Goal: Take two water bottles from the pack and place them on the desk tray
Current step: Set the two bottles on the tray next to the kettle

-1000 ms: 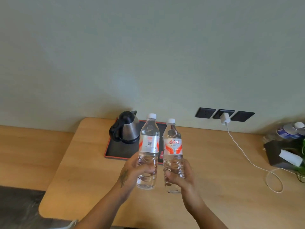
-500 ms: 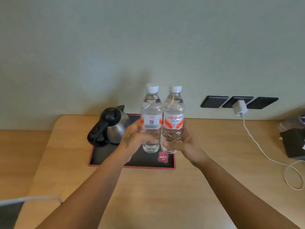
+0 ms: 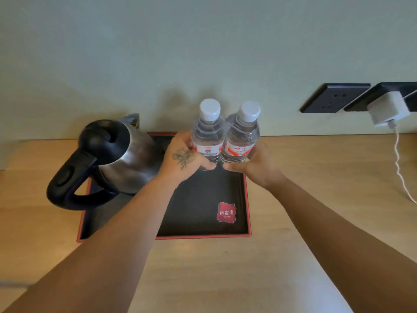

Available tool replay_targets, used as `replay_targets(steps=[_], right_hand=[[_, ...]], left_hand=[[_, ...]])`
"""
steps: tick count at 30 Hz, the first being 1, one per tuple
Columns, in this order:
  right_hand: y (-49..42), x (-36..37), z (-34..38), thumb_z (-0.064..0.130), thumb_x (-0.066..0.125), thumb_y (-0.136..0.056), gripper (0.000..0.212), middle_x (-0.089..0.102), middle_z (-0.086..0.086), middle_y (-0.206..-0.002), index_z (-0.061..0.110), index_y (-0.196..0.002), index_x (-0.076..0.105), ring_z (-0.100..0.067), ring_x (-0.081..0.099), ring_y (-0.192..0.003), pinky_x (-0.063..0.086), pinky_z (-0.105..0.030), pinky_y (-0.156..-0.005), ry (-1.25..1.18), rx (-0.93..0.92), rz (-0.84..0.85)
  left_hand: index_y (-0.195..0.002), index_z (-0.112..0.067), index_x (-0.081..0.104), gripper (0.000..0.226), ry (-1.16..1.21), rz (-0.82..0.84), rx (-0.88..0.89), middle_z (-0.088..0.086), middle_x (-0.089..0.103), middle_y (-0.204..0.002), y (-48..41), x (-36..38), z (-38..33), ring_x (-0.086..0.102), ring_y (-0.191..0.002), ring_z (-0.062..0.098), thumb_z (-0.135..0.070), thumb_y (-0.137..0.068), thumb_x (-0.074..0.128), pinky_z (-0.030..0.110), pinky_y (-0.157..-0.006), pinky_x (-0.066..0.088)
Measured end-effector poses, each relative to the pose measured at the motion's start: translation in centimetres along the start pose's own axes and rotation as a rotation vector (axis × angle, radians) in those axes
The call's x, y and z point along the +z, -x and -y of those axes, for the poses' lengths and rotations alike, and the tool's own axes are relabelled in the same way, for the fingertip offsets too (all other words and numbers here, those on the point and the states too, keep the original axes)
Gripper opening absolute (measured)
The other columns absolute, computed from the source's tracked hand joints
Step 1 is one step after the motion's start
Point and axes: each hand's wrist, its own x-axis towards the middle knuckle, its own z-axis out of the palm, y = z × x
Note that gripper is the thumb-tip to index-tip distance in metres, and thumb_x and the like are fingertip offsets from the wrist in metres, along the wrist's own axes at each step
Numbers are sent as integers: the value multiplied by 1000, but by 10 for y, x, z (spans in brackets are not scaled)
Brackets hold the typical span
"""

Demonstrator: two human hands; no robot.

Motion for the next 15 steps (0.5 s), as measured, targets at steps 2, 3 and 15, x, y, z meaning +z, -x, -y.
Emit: replay_targets(steps=[2, 3, 15], right_hand=[[-6, 1, -7, -5, 95, -71, 83, 74, -1, -128, 5, -144, 58, 3, 72, -111, 53, -5, -85, 20, 10, -23], [-9, 1, -9, -5, 95, -71, 82, 74, -4, -129, 4, -143, 58, 2, 72, -111, 53, -6, -85, 31, 10, -32], [-22, 9, -17, 7, 98, -71, 72, 70, 24, -115, 24, -129, 58, 21, 64, -102, 48, 4, -76, 177, 51, -149]], left_hand=[[-78, -50, 77, 65, -2, -21, 35, -13, 86, -95, -7, 5, 1, 79, -89, -1, 3, -50, 101, 18, -73, 56], [-75, -52, 75, 67, -5, -34, 55, -10, 86, -97, -11, 6, 1, 79, -90, 1, 4, -50, 101, 16, -72, 56], [-95, -34, 72, 63, -70, -50, 125, -14, 78, -99, -26, 6, 7, 72, -82, -12, 4, -55, 103, -1, -67, 49]])
